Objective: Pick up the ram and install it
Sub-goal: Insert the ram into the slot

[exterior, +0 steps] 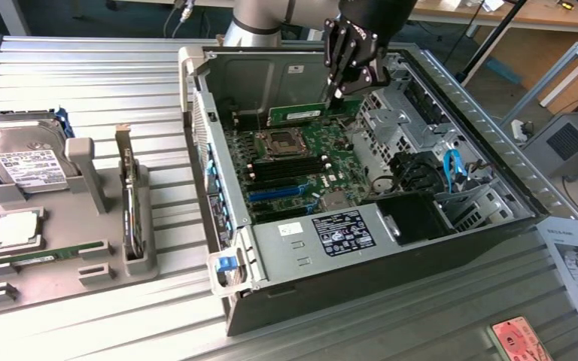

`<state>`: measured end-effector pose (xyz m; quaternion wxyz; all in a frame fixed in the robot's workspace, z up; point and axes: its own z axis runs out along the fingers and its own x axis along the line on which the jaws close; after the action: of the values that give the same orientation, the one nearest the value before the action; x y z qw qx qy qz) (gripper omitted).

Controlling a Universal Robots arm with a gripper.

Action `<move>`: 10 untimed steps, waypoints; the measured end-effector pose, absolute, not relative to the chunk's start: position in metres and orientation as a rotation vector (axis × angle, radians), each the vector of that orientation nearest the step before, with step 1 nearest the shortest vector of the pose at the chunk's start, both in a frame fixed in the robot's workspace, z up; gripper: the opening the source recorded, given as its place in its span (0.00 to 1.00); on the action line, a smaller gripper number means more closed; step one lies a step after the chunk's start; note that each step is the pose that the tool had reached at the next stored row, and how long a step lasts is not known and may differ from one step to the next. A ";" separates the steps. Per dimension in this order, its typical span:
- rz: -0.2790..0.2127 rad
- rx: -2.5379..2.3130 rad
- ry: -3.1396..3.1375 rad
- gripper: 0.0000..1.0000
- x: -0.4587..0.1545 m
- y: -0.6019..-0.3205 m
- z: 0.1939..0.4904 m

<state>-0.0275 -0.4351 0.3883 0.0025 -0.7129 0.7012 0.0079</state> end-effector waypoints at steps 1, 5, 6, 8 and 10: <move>0.025 -2.236 2.199 0.12 -0.027 -0.435 0.388; 0.025 -2.236 2.199 0.12 -0.027 -0.435 0.388; 0.025 -2.236 2.199 0.12 -0.027 -0.435 0.388; 0.025 -2.236 2.199 0.12 -0.027 -0.435 0.386; 0.025 -2.236 2.199 0.12 -0.027 -0.435 0.384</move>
<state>-0.0275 -0.4351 0.3843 0.0025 -0.7129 0.7012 0.0079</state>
